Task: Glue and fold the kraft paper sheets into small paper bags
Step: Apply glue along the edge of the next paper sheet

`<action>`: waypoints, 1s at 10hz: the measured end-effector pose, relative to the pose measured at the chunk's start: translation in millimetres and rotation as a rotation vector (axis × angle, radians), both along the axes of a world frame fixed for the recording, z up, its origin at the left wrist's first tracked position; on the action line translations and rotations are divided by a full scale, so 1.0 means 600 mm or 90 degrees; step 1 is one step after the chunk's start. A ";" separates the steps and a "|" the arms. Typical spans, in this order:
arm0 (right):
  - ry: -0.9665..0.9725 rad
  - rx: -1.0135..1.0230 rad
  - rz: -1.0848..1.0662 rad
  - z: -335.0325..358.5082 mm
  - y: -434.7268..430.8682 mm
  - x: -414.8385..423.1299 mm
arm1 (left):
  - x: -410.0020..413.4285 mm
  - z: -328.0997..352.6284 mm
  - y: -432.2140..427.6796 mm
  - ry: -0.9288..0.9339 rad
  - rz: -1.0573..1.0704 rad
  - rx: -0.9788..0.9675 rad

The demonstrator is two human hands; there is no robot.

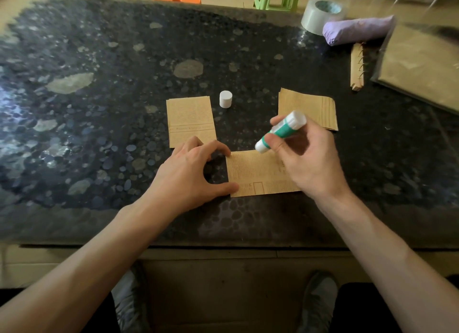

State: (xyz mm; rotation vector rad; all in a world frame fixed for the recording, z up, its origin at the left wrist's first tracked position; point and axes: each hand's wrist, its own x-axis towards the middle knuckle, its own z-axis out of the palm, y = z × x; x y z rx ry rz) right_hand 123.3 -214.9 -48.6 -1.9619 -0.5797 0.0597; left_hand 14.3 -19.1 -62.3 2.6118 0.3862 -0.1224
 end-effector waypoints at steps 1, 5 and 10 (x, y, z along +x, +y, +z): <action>-0.017 -0.056 0.051 -0.005 0.023 -0.005 | 0.000 0.001 -0.001 0.000 0.002 0.002; -0.057 -0.129 0.113 -0.009 0.054 -0.009 | -0.001 -0.002 0.000 -0.023 -0.001 0.000; -0.136 -0.149 0.066 -0.013 0.045 -0.016 | -0.001 0.000 0.000 -0.021 -0.003 0.002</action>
